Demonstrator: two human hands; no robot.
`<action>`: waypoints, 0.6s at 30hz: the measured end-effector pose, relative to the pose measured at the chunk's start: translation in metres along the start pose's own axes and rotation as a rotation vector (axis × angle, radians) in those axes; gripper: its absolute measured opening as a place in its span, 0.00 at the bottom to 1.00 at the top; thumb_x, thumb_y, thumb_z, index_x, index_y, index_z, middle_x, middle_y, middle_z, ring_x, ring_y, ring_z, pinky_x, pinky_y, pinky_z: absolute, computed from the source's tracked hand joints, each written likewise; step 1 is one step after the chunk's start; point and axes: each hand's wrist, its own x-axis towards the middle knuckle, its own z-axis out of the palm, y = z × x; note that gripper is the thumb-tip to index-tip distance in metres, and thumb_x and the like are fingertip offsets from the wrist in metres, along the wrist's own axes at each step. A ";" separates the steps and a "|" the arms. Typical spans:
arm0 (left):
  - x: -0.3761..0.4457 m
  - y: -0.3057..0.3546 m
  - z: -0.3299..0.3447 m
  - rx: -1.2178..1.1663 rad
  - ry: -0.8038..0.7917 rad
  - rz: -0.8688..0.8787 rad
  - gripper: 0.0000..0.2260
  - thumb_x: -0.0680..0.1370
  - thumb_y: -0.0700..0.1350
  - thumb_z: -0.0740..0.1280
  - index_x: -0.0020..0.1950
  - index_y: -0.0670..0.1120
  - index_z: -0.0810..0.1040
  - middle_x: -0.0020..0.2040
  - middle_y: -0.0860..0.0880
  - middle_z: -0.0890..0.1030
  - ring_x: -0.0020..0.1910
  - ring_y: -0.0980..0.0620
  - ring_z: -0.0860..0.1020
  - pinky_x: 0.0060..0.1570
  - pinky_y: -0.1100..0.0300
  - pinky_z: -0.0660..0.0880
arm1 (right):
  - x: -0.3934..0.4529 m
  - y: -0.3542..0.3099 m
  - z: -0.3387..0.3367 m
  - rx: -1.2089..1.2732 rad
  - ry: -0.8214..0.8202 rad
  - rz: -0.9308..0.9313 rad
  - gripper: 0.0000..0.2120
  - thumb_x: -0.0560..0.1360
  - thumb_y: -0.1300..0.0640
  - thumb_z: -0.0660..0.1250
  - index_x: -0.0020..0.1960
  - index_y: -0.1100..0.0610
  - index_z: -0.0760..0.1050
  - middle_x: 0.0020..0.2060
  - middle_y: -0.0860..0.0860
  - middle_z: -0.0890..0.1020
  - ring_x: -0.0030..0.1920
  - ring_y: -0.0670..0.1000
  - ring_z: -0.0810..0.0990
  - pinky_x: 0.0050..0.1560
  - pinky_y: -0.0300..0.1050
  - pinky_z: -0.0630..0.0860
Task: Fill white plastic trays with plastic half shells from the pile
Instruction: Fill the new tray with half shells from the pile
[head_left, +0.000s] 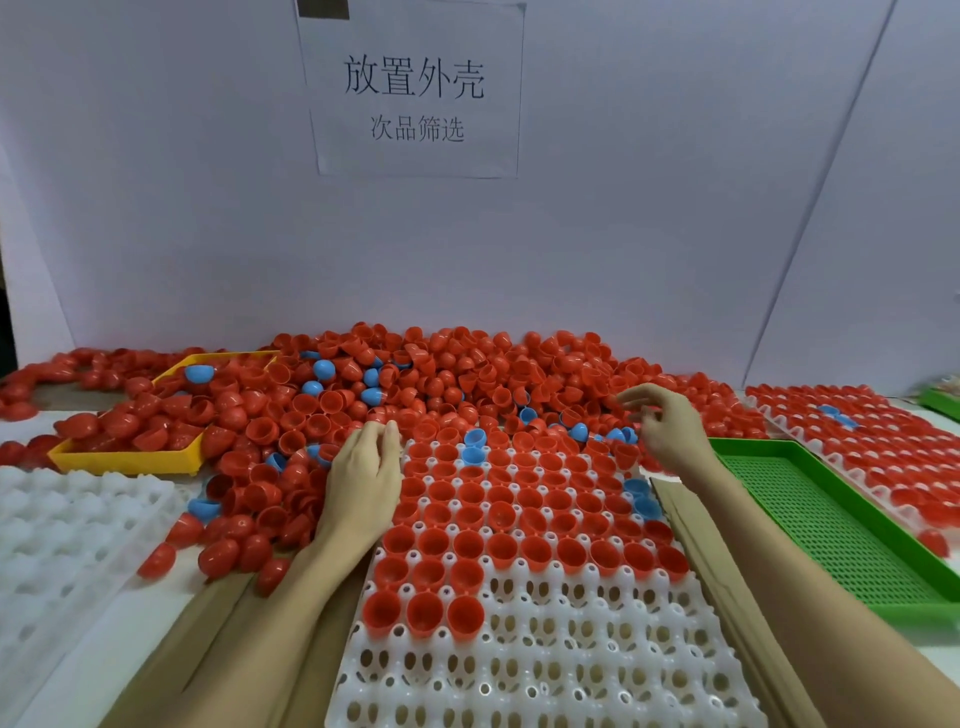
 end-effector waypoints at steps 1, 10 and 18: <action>0.001 0.000 0.000 -0.004 -0.002 -0.004 0.17 0.87 0.50 0.54 0.47 0.42 0.76 0.45 0.49 0.78 0.46 0.52 0.77 0.46 0.60 0.69 | 0.006 0.001 0.001 -0.088 -0.044 -0.030 0.24 0.80 0.77 0.56 0.57 0.54 0.83 0.60 0.53 0.85 0.63 0.55 0.82 0.64 0.53 0.81; 0.005 0.000 -0.001 0.027 0.009 -0.012 0.18 0.87 0.50 0.54 0.46 0.44 0.77 0.45 0.50 0.78 0.46 0.53 0.76 0.49 0.58 0.68 | 0.041 -0.014 0.021 -0.675 -0.444 -0.193 0.21 0.80 0.72 0.67 0.68 0.55 0.81 0.63 0.53 0.84 0.59 0.52 0.84 0.59 0.45 0.83; 0.008 -0.001 -0.003 0.036 0.010 -0.018 0.19 0.87 0.50 0.54 0.45 0.43 0.78 0.44 0.50 0.79 0.44 0.56 0.76 0.48 0.60 0.68 | 0.041 -0.011 0.025 -0.660 -0.319 -0.168 0.16 0.80 0.72 0.66 0.61 0.58 0.83 0.57 0.56 0.86 0.53 0.53 0.85 0.55 0.47 0.84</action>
